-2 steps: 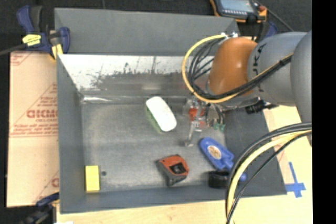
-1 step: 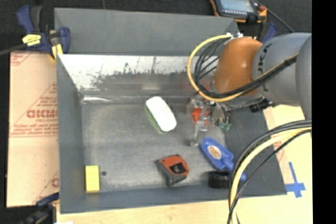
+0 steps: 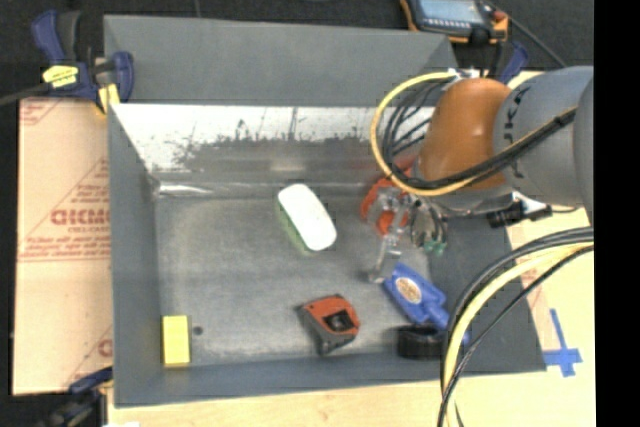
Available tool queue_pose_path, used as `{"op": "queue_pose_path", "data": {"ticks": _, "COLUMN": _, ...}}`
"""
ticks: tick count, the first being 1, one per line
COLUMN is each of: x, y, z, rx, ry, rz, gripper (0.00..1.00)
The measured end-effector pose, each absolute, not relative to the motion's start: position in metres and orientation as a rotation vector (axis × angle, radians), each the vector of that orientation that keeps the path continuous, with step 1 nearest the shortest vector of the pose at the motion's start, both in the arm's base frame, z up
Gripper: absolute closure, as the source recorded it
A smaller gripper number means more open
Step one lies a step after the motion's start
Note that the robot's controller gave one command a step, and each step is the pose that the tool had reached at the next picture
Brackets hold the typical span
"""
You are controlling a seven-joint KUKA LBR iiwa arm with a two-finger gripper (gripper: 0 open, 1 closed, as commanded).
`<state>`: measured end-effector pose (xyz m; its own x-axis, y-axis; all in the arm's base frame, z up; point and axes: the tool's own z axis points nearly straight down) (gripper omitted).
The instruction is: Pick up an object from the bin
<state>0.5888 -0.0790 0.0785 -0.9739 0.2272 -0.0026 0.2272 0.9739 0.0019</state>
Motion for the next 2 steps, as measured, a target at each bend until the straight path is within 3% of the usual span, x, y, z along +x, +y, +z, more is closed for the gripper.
{"op": "queue_pose_path", "data": {"ticks": 1, "x": 0.611, "y": -0.118, "z": 0.074, "rx": 0.402, "ry": 3.112, "rz": 0.0, "gripper": 0.0}}
{"op": "queue_pose_path", "data": {"ticks": 2, "x": 0.603, "y": -0.148, "z": 0.082, "rx": 0.491, "ry": 3.098, "rz": 0.003, "gripper": 0.0}}
